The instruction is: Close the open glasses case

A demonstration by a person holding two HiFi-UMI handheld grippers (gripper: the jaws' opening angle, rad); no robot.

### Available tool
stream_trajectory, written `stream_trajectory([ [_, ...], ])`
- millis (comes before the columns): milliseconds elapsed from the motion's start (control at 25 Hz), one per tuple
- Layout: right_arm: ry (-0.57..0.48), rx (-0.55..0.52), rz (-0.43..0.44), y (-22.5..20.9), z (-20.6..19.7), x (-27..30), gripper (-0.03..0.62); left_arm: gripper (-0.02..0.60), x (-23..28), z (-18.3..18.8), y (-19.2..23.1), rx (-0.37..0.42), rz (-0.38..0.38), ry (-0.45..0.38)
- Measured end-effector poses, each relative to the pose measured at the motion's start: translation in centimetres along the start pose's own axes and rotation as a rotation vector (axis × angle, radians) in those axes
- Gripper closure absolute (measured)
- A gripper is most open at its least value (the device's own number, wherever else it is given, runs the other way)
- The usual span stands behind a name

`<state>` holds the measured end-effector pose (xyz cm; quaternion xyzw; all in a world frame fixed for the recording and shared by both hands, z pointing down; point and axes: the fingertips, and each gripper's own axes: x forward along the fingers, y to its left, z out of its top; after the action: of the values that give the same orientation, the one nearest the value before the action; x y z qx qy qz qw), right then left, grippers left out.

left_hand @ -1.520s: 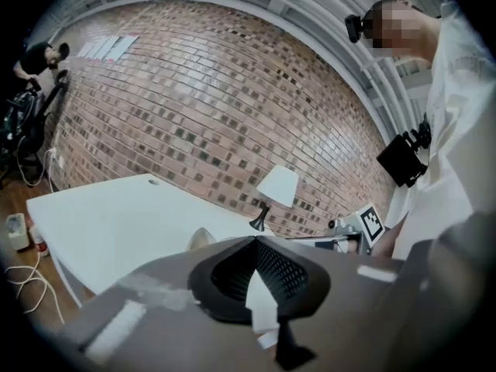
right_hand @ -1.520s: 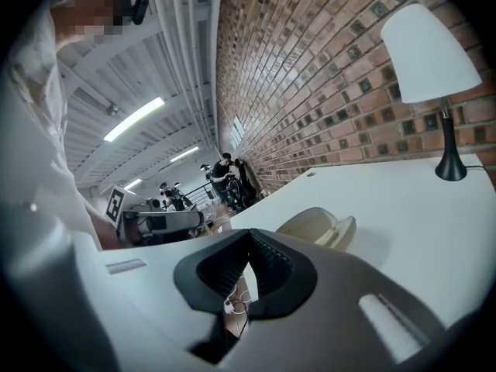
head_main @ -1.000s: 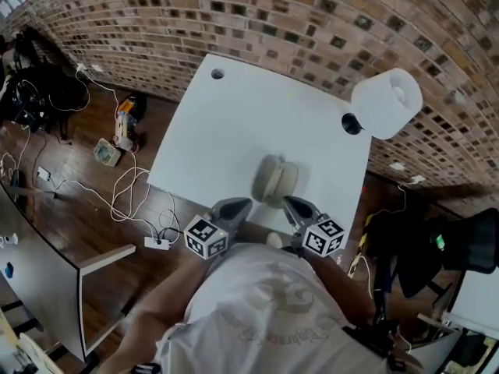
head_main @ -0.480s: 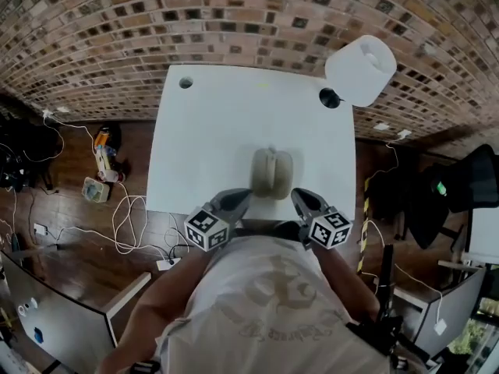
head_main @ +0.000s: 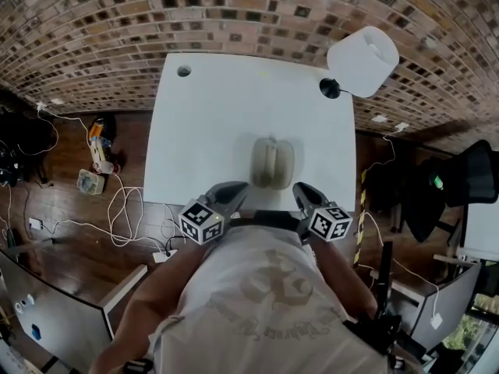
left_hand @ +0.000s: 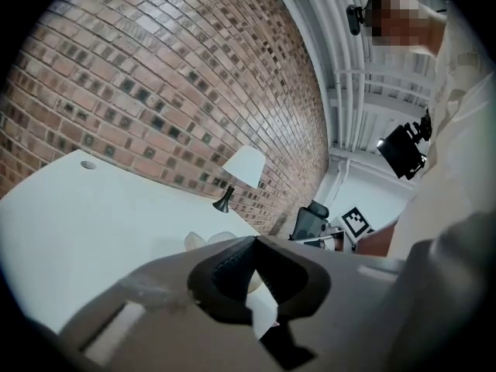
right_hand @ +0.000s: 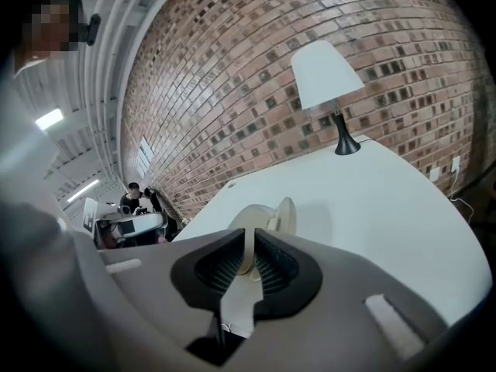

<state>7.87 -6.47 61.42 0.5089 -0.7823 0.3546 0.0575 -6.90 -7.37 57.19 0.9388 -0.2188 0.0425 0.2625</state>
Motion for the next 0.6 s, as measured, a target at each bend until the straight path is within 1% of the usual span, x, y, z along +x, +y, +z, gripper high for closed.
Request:
stream_trajectory([
  [120, 0.011, 0.027, -0.019, -0.6, -0.3, 1.0, 0.515, 0.576, -0.9, -0.2, 0.9, -0.008, 0.027, 0.008],
  [280, 0.021, 0.067, -0.054, -2.1, -0.3, 2.4, 0.489, 0.577, -1.5, 0.4, 2.0, 0.001, 0.059, 0.001],
  [360, 0.026, 0.120, -0.073, -3.5, -0.3, 3.0, 0.466, 0.575, -1.5, 0.9, 2.4, 0.007, 0.069, -0.006],
  [480, 0.046, 0.196, -0.078, -5.1, -0.5, 4.1, 0.420, 0.577, -1.4, 1.2, 3.0, 0.007, 0.085, -0.013],
  [600, 0.074, 0.258, -0.077, -6.0, -1.2, 5.2, 0.405, 0.576, -1.8, 1.1, 3.5, -0.001, 0.108, -0.019],
])
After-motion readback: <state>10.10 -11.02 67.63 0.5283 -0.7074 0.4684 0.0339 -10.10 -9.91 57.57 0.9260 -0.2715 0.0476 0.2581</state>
